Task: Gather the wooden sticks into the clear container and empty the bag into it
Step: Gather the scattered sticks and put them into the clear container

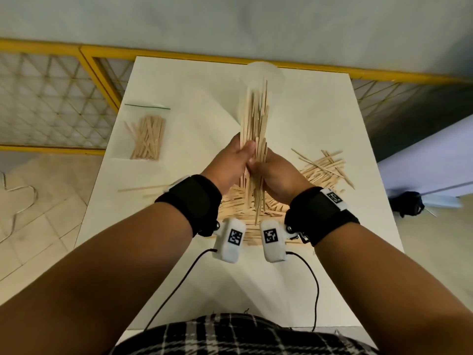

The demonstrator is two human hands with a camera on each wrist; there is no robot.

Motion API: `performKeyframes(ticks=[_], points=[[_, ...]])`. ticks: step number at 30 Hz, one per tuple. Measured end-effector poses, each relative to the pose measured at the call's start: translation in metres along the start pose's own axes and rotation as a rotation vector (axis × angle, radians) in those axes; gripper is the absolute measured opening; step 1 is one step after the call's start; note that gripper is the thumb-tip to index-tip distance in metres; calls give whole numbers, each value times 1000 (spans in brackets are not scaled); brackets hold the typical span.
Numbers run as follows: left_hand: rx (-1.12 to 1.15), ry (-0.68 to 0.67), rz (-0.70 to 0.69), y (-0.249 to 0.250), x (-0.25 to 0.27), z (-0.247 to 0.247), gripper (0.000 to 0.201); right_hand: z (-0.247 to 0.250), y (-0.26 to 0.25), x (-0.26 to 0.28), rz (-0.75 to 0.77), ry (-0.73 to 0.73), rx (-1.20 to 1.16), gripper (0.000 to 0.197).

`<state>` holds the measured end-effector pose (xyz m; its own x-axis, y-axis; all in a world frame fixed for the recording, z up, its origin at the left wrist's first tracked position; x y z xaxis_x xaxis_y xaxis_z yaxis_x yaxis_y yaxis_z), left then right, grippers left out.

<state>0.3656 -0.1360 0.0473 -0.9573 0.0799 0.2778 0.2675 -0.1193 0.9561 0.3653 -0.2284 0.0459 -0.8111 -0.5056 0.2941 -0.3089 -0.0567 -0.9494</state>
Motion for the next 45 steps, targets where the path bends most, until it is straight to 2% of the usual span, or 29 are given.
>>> performKeyframes(ticks=[3,5,7,10,13,15,17,20,22,28,30,32,33,34,35,36,37,39,40,43,45], points=[[29,-89,-47,10,5,-5,40,3,2,7,-64,-89,-19,33],[76,-124,-71,22,6,-5,36,8,4,10,-83,-92,70,37],[97,-124,-87,32,8,-7,40,9,5,13,-91,-89,161,45],[46,-83,-67,37,11,-12,46,0,0,13,-47,-106,72,27],[23,-75,-65,35,12,-14,39,3,-1,13,-38,-6,-23,33],[7,-84,-83,45,14,-9,38,9,0,16,-15,46,113,39],[12,-8,-123,63,10,6,43,14,0,21,-9,75,252,34],[100,119,-151,89,2,32,30,17,4,23,-7,108,343,28],[-71,119,-175,97,-1,32,25,12,6,20,-15,116,355,26],[-708,27,-225,70,-1,-2,33,-2,-3,8,-22,136,276,15],[-759,128,-332,72,0,2,31,-2,-10,6,24,130,301,9],[-591,381,-522,88,7,23,37,4,-19,8,62,184,284,5],[-465,498,-548,90,9,36,42,11,-26,10,82,233,240,6],[-358,556,-491,86,10,47,45,18,-32,11,100,281,165,8],[-282,521,-371,75,4,52,49,27,-39,11,125,319,60,8],[-282,407,-251,60,-3,46,55,34,-47,10,161,336,-61,9],[-304,227,-168,46,-6,32,60,38,-55,8,204,340,-180,9],[-348,-144,-123,24,5,-9,70,39,-70,4,271,323,-363,8],[-372,-238,-129,20,9,-22,70,36,-76,2,288,293,-418,8],[-271,-263,-89,26,12,-29,34,24,-78,2,243,147,-447,11],[-229,-275,-87,29,13,-27,28,19,-73,4,178,61,-435,10]])
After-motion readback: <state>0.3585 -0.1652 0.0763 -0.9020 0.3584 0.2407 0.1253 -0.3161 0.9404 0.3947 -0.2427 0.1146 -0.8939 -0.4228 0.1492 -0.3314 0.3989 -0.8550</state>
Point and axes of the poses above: each hand's wrist, its own x-axis away from the middle knuckle, its own z-axis out of the back of the hand, y = z × x, the point moved 7 cm from there along -x, towards the middle knuckle, and after that the axes turned 3 degrees about -x, right-handed, at the moved point
